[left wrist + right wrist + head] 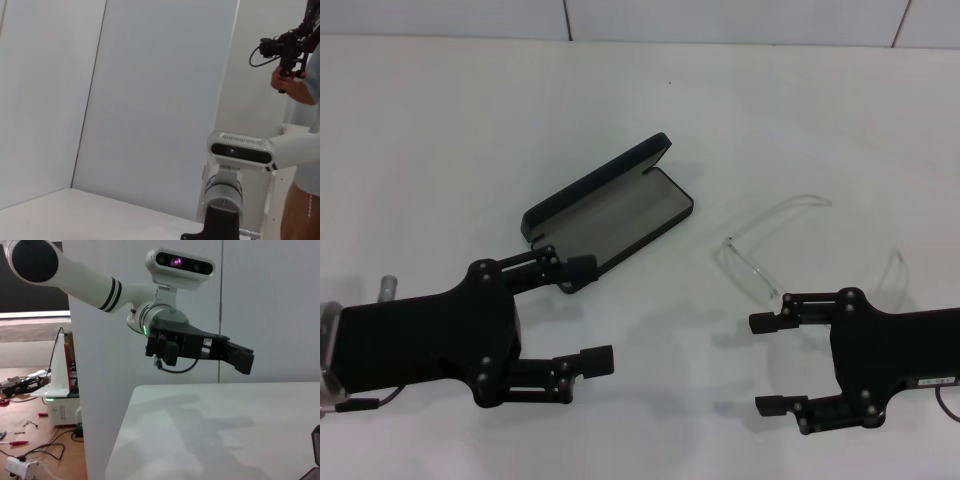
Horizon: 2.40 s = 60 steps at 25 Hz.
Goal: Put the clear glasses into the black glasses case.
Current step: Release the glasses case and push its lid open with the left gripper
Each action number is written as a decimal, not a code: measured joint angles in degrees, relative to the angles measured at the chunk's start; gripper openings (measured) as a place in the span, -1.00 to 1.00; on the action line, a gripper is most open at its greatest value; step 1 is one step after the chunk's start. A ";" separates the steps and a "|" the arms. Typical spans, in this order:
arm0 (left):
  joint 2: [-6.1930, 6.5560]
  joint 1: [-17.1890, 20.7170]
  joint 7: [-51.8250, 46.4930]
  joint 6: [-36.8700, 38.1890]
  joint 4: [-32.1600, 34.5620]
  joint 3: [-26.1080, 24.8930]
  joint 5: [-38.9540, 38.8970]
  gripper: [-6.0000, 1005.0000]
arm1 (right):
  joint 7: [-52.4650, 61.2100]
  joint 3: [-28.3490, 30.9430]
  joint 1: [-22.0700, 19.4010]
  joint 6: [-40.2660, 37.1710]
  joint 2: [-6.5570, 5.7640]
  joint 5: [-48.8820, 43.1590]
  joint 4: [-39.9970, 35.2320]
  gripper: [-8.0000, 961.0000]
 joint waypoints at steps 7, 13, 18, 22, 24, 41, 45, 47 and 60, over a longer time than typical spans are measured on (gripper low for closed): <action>-0.21 0.01 0.14 -0.09 0.30 -0.17 -1.06 0.78 | 0.00 0.18 0.03 0.00 0.00 0.46 0.83 0.50; -0.41 -1.89 -13.54 -0.72 6.56 -4.97 -6.52 0.78 | -0.06 0.10 0.19 -0.01 0.00 2.60 3.17 0.49; -0.08 -7.19 -38.02 -8.04 21.11 -7.23 -1.34 0.78 | -0.08 0.10 0.25 -0.01 0.00 2.75 4.35 0.49; -0.04 -14.51 -56.29 -12.89 32.23 -5.40 18.37 0.78 | -0.09 0.09 0.21 -0.01 0.00 3.73 4.99 0.49; -0.19 -18.37 -63.17 -13.08 34.91 -3.31 27.64 0.78 | -0.09 0.16 0.12 -0.01 0.01 4.10 5.16 0.49; -0.75 -30.29 -80.84 -24.64 29.66 24.80 64.00 0.73 | -0.17 0.10 0.26 0.43 0.09 7.23 7.71 0.49; -0.75 -32.54 -80.91 -27.13 23.59 24.94 64.18 0.72 | -0.24 0.06 0.51 0.44 0.09 7.73 8.43 0.49; -0.74 -33.30 -80.93 -28.16 21.29 24.98 64.23 0.71 | -0.30 0.06 0.66 0.44 0.08 7.88 8.69 0.49; -0.97 -33.91 -82.17 -31.29 18.74 26.29 64.21 0.67 | -0.35 0.34 1.30 1.37 -0.03 7.99 8.80 0.48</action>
